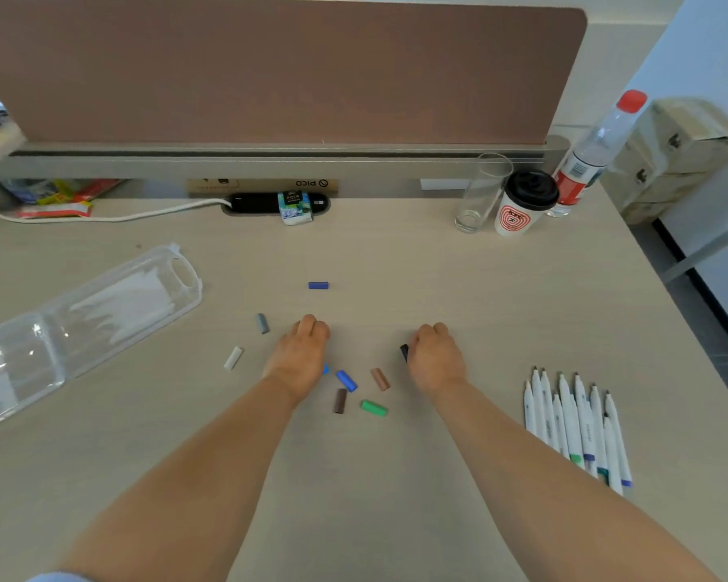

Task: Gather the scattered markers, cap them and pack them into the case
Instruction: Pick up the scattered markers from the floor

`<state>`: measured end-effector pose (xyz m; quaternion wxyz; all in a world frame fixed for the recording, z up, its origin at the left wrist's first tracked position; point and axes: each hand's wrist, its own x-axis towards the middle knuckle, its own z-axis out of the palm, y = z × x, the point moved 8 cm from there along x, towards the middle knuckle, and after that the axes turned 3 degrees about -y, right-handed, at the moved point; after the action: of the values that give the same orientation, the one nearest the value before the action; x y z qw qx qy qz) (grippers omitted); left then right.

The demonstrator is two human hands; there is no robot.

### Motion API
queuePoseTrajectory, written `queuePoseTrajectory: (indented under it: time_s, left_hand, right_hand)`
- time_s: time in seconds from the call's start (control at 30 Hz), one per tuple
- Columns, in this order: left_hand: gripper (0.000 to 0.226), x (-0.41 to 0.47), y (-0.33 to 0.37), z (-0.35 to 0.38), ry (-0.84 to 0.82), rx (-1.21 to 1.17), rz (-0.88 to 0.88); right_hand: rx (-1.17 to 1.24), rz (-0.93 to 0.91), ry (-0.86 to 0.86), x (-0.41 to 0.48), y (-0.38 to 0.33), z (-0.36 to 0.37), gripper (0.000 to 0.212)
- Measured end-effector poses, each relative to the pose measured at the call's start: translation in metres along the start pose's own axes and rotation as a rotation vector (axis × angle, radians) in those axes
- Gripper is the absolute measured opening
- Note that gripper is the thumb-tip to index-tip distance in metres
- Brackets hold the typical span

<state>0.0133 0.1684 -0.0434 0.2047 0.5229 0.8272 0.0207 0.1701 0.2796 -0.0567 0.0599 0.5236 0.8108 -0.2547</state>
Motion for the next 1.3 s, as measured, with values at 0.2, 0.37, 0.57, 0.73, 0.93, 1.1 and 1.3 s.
queuePoseTrajectory:
  time_s: [0.2, 0.37, 0.57, 0.73, 0.93, 1.1, 1.3]
  left_hand:
    - [0.044, -0.013, -0.007, 0.009, -0.062, 0.105, 0.078]
    - [0.032, -0.013, -0.014, 0.021, -0.147, 0.124, 0.103]
    - [0.037, -0.016, -0.019, 0.025, -0.143, 0.239, 0.060]
    - [0.034, -0.018, -0.020, 0.030, -0.150, 0.285, 0.024]
    - [0.031, -0.021, -0.015, 0.025, -0.160, 0.147, 0.010]
    - [0.045, -0.021, 0.004, 0.018, -0.139, 0.077, 0.147]
    - [0.030, -0.016, 0.016, 0.023, -0.177, 0.164, 0.190]
  right_hand:
    - [-0.067, 0.074, -0.075, -0.004, -0.001, 0.017, 0.037]
    - [-0.051, 0.082, -0.057, -0.008, -0.004, 0.020, 0.031]
    - [0.106, 0.073, -0.032, -0.020, -0.011, 0.021, 0.024]
    - [0.158, 0.059, -0.038, -0.029, -0.017, 0.021, 0.011]
    - [0.120, 0.003, -0.059, -0.038, -0.022, 0.025, 0.020]
    - [0.122, 0.041, -0.079, -0.042, -0.014, 0.030, 0.015]
    - [0.048, 0.077, -0.075, -0.044, -0.008, 0.029, 0.032]
